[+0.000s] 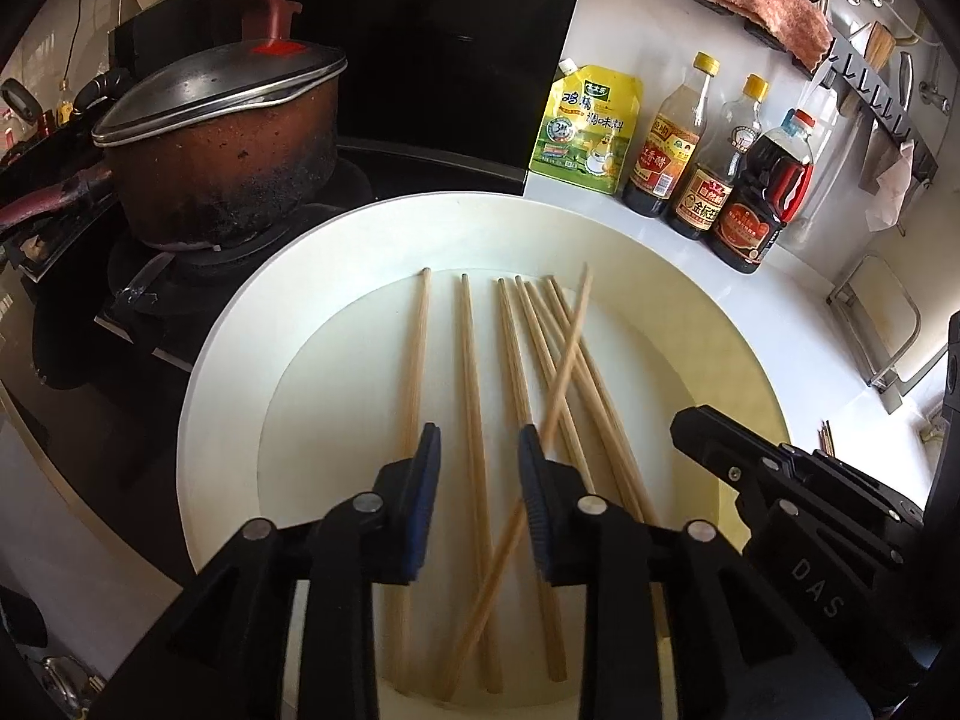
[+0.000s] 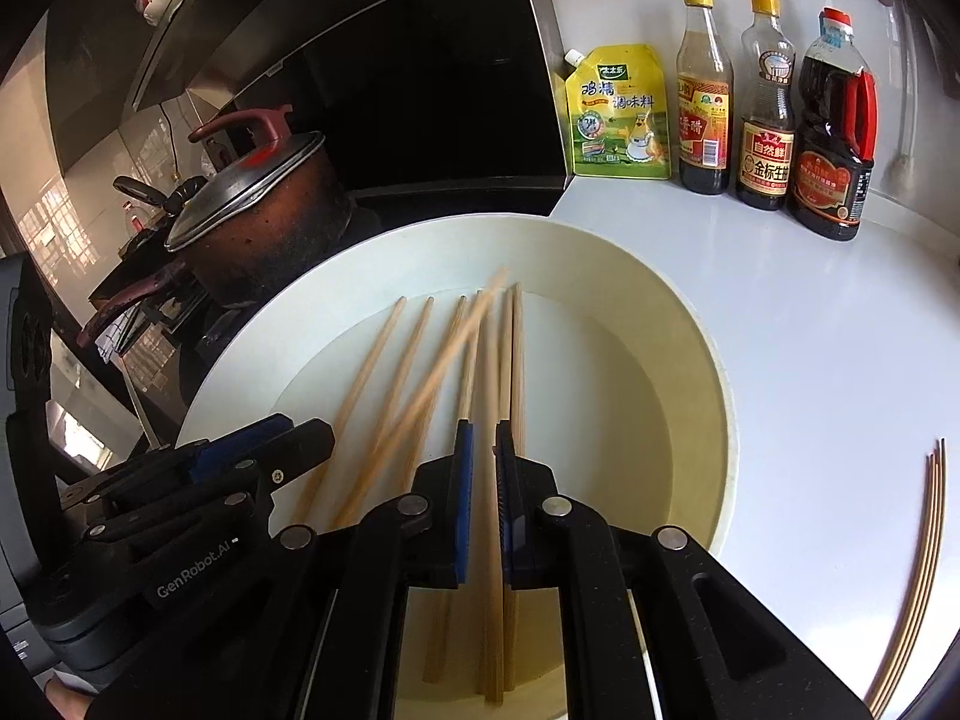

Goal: Organize utensils
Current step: 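Open both tools to drop the chopsticks into the basin, then move both open tools back over the remaining chopsticks on the counter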

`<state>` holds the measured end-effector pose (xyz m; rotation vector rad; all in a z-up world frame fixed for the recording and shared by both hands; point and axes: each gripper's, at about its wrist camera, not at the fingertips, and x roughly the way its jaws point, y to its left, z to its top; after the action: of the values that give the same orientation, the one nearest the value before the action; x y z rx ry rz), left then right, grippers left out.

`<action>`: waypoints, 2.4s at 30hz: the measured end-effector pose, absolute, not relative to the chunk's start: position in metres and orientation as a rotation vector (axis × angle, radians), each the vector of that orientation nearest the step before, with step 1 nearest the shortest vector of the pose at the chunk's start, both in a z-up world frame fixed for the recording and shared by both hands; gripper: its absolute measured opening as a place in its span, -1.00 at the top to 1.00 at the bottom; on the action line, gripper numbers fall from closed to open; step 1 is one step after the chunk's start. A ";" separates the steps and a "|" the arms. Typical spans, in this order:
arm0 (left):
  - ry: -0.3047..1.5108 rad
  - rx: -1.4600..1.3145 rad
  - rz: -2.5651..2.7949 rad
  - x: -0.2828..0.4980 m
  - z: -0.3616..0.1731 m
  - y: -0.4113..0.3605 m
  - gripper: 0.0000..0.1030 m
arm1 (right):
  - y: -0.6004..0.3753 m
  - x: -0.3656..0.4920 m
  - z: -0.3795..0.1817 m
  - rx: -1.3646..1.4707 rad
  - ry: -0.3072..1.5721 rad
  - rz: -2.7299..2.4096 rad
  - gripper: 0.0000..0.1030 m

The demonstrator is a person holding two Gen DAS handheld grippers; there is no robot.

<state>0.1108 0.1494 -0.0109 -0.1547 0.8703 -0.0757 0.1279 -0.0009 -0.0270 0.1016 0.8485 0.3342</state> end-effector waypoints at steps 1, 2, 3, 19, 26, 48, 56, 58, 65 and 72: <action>0.864 -0.154 -0.072 0.109 -0.010 0.150 0.28 | -0.003 0.127 -0.026 0.103 0.845 0.332 0.86; 0.859 -0.155 -0.070 0.108 -0.009 0.150 0.25 | -0.005 0.125 -0.025 0.108 0.842 0.329 0.86; 0.856 -0.156 -0.071 0.106 -0.008 0.150 0.22 | -0.007 0.124 -0.024 0.115 0.840 0.328 0.86; 0.842 -0.132 -0.080 0.073 0.009 0.126 0.11 | -0.042 0.080 -0.005 0.149 0.776 0.286 0.80; 0.812 -0.116 -0.125 0.050 0.020 0.101 0.08 | -0.081 0.050 0.002 0.174 0.750 0.229 0.76; 0.814 0.032 -0.418 0.004 0.024 -0.051 -0.07 | -0.247 -0.049 0.002 0.269 0.684 -0.135 0.46; 0.878 0.050 -0.458 0.012 -0.005 -0.085 -0.19 | -0.259 -0.040 -0.042 0.236 0.794 -0.162 0.33; 0.884 0.048 -0.448 0.015 -0.012 -0.085 -0.19 | -0.258 -0.033 -0.054 0.226 0.817 -0.159 0.33; 0.926 0.045 -0.423 0.030 -0.030 -0.085 -0.19 | -0.251 -0.012 -0.078 0.196 0.862 -0.143 0.33; 0.948 0.036 -0.411 0.039 -0.041 -0.085 -0.19 | -0.245 0.004 -0.091 0.143 0.895 -0.153 0.33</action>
<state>0.0392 -0.0851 -0.0406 0.0357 0.9483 -0.4107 0.0041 -0.2447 -0.0913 0.1430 0.8945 -0.1533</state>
